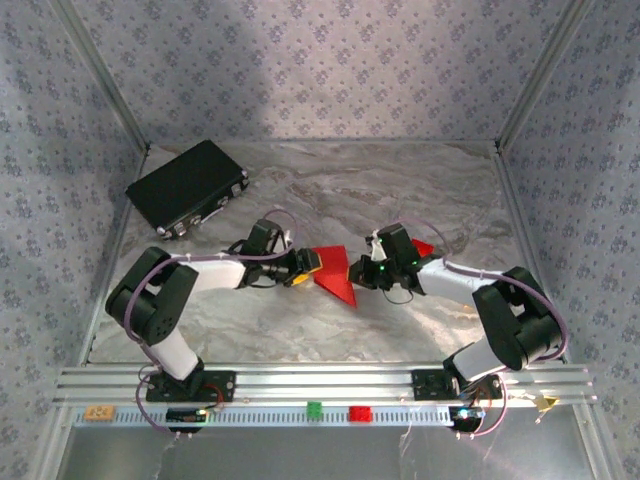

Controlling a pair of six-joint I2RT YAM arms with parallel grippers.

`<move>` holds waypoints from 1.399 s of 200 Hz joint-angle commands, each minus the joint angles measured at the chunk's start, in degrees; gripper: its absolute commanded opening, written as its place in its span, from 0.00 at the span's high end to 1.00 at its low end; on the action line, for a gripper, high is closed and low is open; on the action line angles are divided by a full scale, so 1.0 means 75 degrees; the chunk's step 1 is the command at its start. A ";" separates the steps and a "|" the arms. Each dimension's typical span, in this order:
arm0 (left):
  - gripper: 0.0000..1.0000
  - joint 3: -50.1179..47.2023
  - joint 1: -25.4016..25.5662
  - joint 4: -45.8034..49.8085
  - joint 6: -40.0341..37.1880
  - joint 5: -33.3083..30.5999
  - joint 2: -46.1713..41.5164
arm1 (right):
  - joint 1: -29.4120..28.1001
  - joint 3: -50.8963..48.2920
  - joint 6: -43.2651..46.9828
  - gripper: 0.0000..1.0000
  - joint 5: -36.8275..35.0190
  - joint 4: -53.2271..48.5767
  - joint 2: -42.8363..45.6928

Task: Fold a paper plane with a square sheet of paper (pick it up from the middle)
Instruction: Fourth fold the wing at the center of the table.

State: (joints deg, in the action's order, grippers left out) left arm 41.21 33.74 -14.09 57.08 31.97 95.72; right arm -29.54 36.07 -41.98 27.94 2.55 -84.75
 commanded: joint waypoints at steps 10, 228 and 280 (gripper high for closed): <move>0.40 0.0307 -0.0045 -0.0378 0.0099 0.0404 0.0353 | 0.0069 -0.0203 -0.0037 0.92 0.0111 0.0189 0.0194; 0.73 0.0598 -0.0039 -0.1756 0.0844 0.1113 0.0996 | -0.1427 -0.0743 0.0656 0.58 -0.3560 -0.1020 0.2487; 0.75 0.0581 -0.0044 -0.1816 0.0892 0.1105 0.0971 | -0.3762 -0.1340 0.2674 0.53 -0.6772 0.0740 0.2160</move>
State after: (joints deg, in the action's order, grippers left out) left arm 44.53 33.74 -25.82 63.57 39.09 103.09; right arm -53.39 28.25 -31.57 -8.47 1.23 -67.02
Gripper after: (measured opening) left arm 0.255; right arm 0.464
